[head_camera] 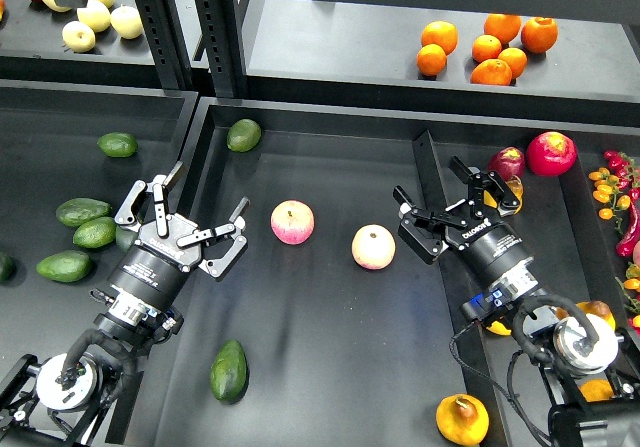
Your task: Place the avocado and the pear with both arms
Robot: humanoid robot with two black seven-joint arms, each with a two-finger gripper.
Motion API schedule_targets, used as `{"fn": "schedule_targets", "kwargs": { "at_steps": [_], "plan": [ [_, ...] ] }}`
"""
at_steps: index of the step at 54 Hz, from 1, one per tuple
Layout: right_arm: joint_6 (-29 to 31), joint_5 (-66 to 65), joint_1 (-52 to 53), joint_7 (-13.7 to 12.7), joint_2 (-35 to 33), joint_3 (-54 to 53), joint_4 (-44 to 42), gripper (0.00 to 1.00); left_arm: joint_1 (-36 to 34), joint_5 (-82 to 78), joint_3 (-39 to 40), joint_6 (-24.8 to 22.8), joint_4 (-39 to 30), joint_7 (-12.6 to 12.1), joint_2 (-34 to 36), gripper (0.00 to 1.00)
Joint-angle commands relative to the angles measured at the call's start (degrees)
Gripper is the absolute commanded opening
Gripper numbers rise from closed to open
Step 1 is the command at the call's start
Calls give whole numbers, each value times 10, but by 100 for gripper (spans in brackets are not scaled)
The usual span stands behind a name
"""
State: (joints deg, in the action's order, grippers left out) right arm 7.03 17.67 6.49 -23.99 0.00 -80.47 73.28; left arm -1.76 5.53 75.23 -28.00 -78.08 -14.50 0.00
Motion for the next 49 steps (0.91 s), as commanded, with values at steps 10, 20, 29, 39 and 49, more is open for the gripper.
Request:
{"fn": "schedule_targets", "kwargs": {
  "at_steps": [10,20,29,39,49],
  "plan": [
    [4,1,-23,-1,0,-4,2,100,0,2,-14,0,5,-4,0,100],
    [4,1,-32,-1,0,-6,5,100,1,4,-12,0,-3,-5,0,100],
    [4,1,-33,-1,0,-6,5,100,6,6,-6,0,-3,-8,0,100],
    [4,1,-34,-1,0,0,5,100,6,7,-11,0,-6,-11,0,100],
    [3,1,-33,-1,0,1,5,100,-18,6,-23,0,3,-12,0,100]
  ]
}}
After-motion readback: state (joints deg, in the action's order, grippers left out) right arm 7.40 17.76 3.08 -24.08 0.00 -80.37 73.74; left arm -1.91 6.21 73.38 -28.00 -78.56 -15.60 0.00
